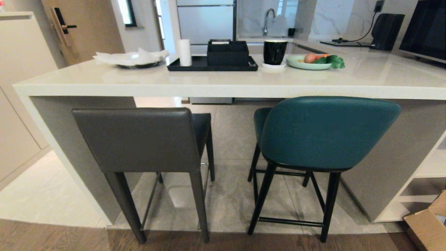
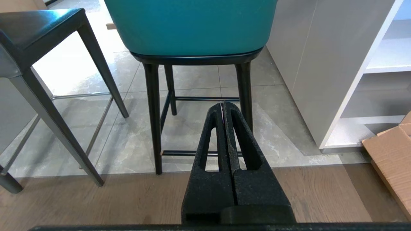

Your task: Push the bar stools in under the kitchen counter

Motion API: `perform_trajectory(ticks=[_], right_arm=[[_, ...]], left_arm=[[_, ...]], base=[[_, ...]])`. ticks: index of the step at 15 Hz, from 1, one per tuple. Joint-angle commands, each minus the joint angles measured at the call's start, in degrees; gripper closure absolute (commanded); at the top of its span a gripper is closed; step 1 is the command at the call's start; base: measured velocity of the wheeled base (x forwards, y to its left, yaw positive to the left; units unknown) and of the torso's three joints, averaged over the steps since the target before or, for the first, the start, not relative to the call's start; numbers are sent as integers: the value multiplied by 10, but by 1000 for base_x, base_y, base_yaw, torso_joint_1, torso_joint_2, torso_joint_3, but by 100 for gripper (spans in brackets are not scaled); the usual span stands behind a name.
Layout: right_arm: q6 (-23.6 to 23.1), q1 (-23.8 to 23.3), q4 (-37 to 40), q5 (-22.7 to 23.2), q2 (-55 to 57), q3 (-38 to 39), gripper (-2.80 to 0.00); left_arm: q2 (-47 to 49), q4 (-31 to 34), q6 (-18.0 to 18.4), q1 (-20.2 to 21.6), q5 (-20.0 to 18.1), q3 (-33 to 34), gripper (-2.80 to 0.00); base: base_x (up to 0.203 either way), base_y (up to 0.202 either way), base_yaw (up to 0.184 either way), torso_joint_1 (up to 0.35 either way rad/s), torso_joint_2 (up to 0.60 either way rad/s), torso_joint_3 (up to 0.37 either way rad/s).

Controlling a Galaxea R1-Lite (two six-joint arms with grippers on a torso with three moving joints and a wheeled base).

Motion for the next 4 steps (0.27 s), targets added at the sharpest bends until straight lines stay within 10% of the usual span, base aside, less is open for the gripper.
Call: perform_trajectory(ticks=[1, 4], right_arm=[[0, 0, -1, 0, 0, 0, 0], [0, 0, 0, 0, 0, 0, 0]], left_arm=[[1, 0, 0, 0, 0, 0, 0], [1, 0, 0, 0, 0, 0, 0]], base=[[0, 0, 0, 0, 0, 0], [0, 0, 0, 0, 0, 0]])
